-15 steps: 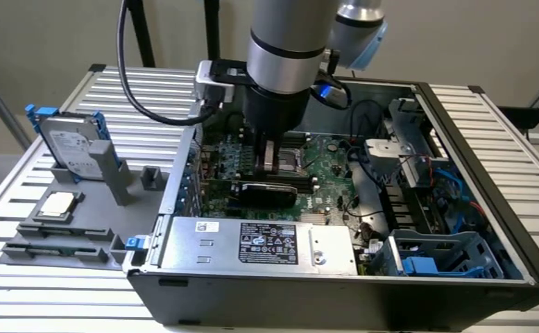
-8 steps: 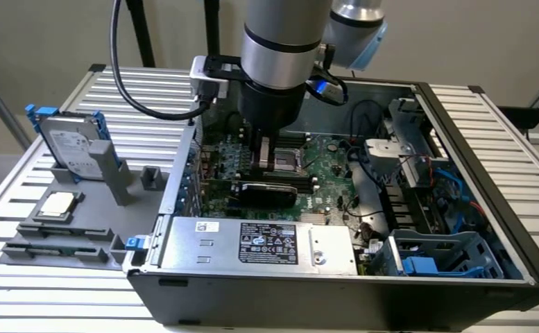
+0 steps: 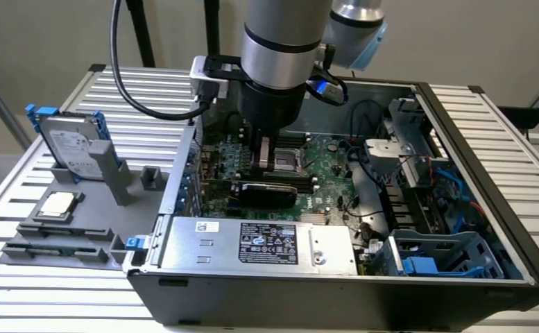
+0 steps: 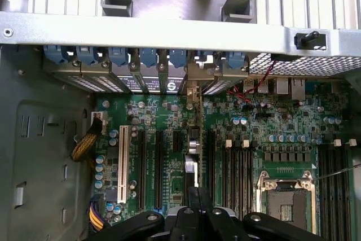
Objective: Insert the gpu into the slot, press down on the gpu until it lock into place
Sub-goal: 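Press down on the gpu until it lock into place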
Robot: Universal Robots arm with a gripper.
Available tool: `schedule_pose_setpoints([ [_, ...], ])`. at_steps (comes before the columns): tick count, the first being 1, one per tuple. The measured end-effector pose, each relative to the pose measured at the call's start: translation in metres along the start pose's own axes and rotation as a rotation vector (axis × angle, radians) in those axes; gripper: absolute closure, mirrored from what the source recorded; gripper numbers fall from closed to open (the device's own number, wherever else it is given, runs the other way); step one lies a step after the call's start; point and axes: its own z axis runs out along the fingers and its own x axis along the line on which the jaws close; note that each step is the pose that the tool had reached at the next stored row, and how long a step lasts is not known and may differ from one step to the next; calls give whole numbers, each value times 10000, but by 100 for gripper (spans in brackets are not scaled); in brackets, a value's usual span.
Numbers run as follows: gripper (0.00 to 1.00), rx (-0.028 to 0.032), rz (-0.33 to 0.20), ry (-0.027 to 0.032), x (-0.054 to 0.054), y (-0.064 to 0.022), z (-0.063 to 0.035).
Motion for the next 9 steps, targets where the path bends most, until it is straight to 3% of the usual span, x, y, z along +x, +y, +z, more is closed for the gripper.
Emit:
schedule_pose_setpoints([
  [9,89,0,0,0,0,0,0],
])
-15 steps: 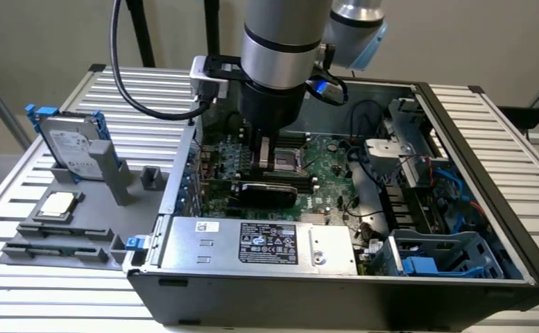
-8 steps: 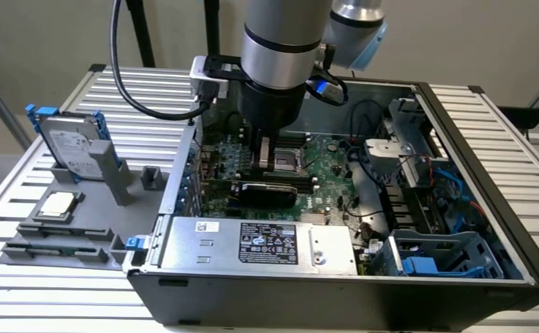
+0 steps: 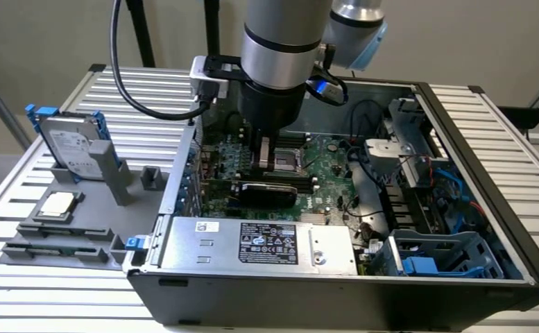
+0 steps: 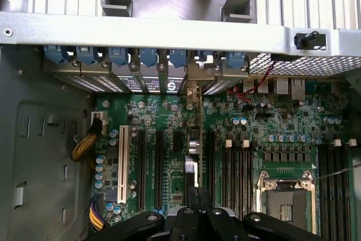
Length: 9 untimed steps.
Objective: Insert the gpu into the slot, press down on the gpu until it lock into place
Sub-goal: 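Press down on the gpu until it lock into place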
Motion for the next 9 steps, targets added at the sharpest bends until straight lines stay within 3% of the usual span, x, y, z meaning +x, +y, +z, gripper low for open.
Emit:
schedule_pose_setpoints([
  [4,89,8,-1,2,2,39,3],
  [9,89,9,0,9,11,253,24],
])
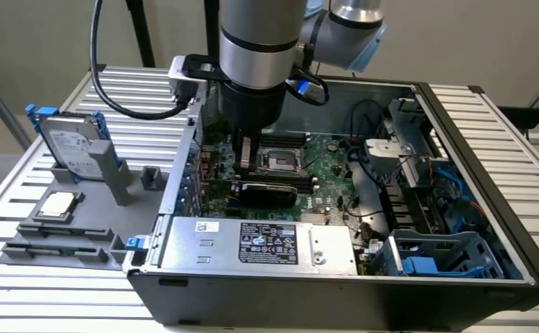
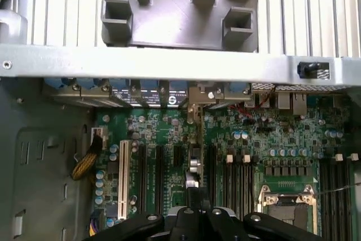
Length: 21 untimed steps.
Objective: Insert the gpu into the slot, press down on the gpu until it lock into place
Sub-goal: 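Press down on the gpu until it lock into place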
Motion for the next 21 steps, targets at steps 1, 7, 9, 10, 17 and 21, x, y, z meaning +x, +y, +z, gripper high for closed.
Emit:
schedule_pose_setpoints([
  [1,89,0,1,6,1,45,4],
  [7,89,-248,29,152,3,149,15],
  [9,89,-464,52,197,3,155,16],
  [10,89,-596,66,206,3,157,15],
  [17,89,-1024,220,240,3,160,10],
  [21,89,-1029,363,425,3,160,9],
])
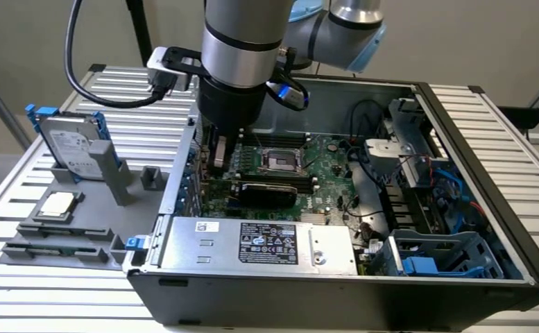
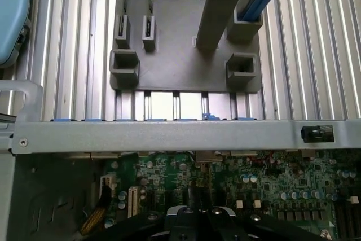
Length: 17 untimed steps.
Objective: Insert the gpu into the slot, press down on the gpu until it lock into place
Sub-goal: 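Press down on the gpu until it lock into place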
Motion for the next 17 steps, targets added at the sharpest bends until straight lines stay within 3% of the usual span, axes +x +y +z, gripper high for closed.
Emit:
schedule_pose_setpoints([
  [2,89,-37,41,55,1,1,1],
  [8,89,-318,186,54,0,6,1],
  [17,89,-543,514,88,1,16,6],
])
